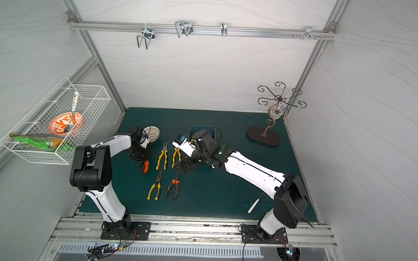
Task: Take the pliers out of the storage box
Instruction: Place the pliers at the center of the board.
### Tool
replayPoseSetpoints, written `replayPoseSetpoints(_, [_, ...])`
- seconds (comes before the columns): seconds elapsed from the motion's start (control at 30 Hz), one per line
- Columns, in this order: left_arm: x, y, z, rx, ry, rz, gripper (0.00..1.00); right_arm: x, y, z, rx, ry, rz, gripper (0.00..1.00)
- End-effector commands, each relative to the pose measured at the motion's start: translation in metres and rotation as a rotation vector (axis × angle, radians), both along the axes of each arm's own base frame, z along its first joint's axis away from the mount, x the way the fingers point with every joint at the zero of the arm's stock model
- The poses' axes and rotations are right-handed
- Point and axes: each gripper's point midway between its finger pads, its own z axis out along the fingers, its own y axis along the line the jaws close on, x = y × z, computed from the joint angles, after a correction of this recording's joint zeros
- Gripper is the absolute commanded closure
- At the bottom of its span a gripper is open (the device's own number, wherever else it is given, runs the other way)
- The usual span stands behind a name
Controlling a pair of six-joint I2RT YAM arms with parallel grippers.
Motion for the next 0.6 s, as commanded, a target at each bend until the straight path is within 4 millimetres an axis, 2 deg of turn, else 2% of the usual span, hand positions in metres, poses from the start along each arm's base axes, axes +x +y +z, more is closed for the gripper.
replayPoseSetpoints(0.0, [0.008,0.008,0.012,0.035,-0.027,0.012,0.48,-0.002,-0.003,0.017,0.034,-0.035,0.002,0.01])
replayPoseSetpoints(0.17, [0.007,0.012,0.021,0.061,-0.046,0.027,0.39,0.0,-0.006,0.019,0.037,-0.042,-0.007,0.01])
replayPoseSetpoints(0.33, [0.009,0.02,0.034,0.106,-0.08,0.044,0.39,0.005,-0.01,0.018,0.034,-0.042,-0.026,0.01])
replayPoseSetpoints(0.57, [0.001,0.025,0.032,0.139,-0.049,0.044,0.42,0.013,-0.022,0.018,0.04,-0.029,-0.072,0.01])
